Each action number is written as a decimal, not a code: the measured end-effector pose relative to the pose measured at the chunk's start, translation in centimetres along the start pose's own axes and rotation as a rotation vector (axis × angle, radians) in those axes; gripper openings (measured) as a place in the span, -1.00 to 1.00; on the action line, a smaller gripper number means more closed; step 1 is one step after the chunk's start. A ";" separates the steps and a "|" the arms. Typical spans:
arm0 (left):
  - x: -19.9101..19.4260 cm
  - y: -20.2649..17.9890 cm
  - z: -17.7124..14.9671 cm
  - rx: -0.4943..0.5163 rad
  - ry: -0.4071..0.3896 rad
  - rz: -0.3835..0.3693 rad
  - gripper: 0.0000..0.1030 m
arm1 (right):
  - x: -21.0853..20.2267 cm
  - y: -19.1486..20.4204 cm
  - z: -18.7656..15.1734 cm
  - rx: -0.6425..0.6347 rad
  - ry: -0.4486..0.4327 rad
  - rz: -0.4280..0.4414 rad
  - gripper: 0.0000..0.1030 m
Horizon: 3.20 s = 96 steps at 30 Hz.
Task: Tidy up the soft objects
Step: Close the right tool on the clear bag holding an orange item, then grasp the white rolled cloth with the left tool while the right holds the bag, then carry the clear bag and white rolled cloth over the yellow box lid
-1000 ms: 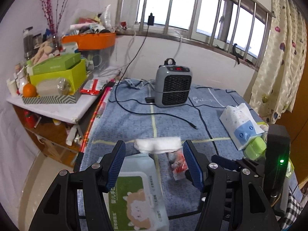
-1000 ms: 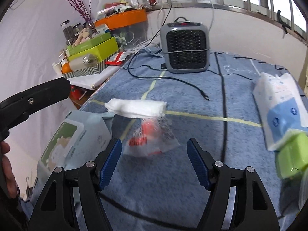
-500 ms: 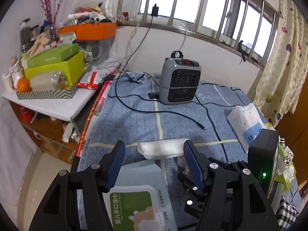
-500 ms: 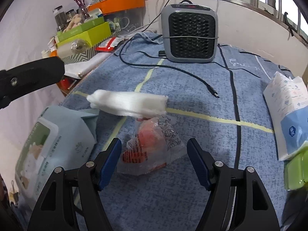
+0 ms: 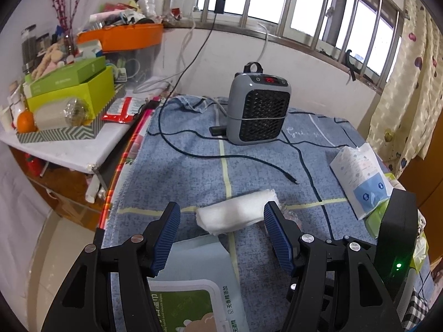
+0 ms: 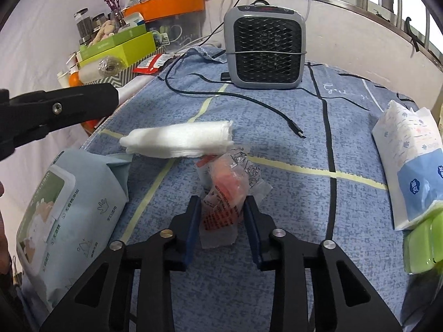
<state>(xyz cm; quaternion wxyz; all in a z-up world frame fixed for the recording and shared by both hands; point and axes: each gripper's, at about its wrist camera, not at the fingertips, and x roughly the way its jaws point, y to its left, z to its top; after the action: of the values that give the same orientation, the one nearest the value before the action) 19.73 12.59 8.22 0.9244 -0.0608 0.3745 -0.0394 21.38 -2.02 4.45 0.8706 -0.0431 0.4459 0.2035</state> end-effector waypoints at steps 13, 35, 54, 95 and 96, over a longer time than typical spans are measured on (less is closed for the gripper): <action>1.7 -1.5 0.5 0.050 0.050 0.001 0.21 | -1.0 -2.5 -0.1 0.070 -0.027 -0.035 -0.43; 6.4 -7.3 -0.2 0.330 0.184 -0.026 0.21 | -4.1 -7.0 -1.7 0.130 -0.061 -0.052 -0.43; 9.3 -9.6 -1.3 0.470 0.325 -0.013 0.24 | -5.2 -7.8 -2.3 0.149 -0.078 -0.004 -0.43; 6.6 -11.1 -1.1 0.377 0.252 0.000 -0.52 | -7.4 -9.0 -3.3 0.179 -0.114 0.016 -0.43; 6.3 -11.3 -1.2 0.374 0.242 -0.005 -0.52 | -7.6 -9.1 -3.4 0.180 -0.117 0.013 -0.43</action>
<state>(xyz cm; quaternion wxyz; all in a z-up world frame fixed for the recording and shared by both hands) 23.08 0.57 4.68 0.8677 0.1159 0.4689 -0.1173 18.41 -13.61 7.50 0.8942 0.0503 0.4110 0.1702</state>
